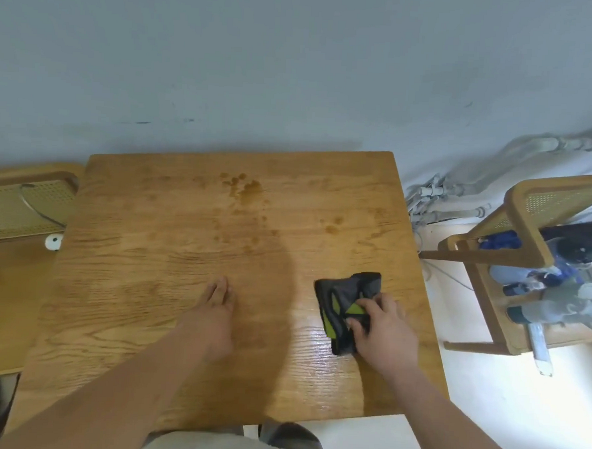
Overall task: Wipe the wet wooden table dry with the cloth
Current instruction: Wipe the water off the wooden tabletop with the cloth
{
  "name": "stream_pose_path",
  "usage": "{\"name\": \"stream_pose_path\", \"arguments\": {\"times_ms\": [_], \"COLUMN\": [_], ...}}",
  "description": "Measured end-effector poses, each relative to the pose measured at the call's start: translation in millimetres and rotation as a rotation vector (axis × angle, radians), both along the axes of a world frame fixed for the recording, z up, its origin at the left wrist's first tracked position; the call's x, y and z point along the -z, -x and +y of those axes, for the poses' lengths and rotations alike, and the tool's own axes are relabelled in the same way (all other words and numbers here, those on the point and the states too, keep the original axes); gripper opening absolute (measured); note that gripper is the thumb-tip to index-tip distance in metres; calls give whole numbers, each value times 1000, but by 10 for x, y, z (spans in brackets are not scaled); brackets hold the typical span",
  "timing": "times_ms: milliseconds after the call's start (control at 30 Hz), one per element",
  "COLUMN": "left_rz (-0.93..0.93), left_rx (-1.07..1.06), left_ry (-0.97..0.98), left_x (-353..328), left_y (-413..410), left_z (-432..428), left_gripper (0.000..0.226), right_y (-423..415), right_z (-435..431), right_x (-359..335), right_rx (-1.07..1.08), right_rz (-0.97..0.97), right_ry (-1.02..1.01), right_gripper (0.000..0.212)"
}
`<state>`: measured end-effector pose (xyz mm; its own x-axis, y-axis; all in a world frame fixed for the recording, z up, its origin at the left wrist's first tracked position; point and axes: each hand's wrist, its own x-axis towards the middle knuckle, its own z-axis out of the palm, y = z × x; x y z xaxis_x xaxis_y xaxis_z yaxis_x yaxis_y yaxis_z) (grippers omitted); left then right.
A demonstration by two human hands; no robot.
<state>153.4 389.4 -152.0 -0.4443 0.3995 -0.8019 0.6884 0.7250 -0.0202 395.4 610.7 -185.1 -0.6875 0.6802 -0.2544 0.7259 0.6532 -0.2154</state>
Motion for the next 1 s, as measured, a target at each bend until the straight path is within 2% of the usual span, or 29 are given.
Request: {"name": "stream_pose_path", "arguments": {"times_ms": [100, 167, 233, 300, 367, 400, 467, 600, 667, 767, 833, 900, 967, 1000], "left_rz": [11, 30, 47, 66, 73, 71, 70, 61, 64, 53, 46, 39, 50, 49], "left_rx": [13, 24, 31, 24, 11, 8, 10, 19, 26, 21, 20, 18, 21, 21], "left_ry": [21, 15, 24, 18, -1, -3, 2, 18, 26, 30, 37, 42, 42, 45], "left_x": [-9, 11, 51, 87, 113, 121, 137, 159, 147, 111, 105, 109, 120, 120], "left_y": [-51, -70, -85, -88, -80, -76, -66, -50, -61, -72, -49, -38, -41, -46], "left_z": [-2, -1, -16, -14, -8, -10, -16, -33, -38, -25, -31, -27, -24, -14], "left_gripper": [102, 103, 101, 94, 87, 87, 86, 90, 93, 99, 97, 94, 93, 93], "right_y": [103, 255, 347, 309, 178, 101, -50, -257, -269, -135, -24, -40, -141, -198], "right_z": [-10, -230, -527, -710, -597, -473, -170, 348, 332, -115, -603, -973, -884, -704], "right_x": [-73, -95, -70, -31, -43, -48, -45, -71, -80, -96, -63, -34, -5, 0], "right_rx": [399, 449, 318, 76, -136, -171, -70, 350, 477, 530, 435, 213, -6, -26], "right_rz": [5, -31, -28, 11, -9, -34, -75, -154, -157, -95, -49, -36, -31, -61], "right_ry": [35, -41, -92, -44, 15, 15, -39, -93, -92, -94, -47, -55, -69, -61], "right_gripper": [43, 38, 37, 41, 47, 49, 50, 54, 55, 51, 44, 39, 42, 43]}}
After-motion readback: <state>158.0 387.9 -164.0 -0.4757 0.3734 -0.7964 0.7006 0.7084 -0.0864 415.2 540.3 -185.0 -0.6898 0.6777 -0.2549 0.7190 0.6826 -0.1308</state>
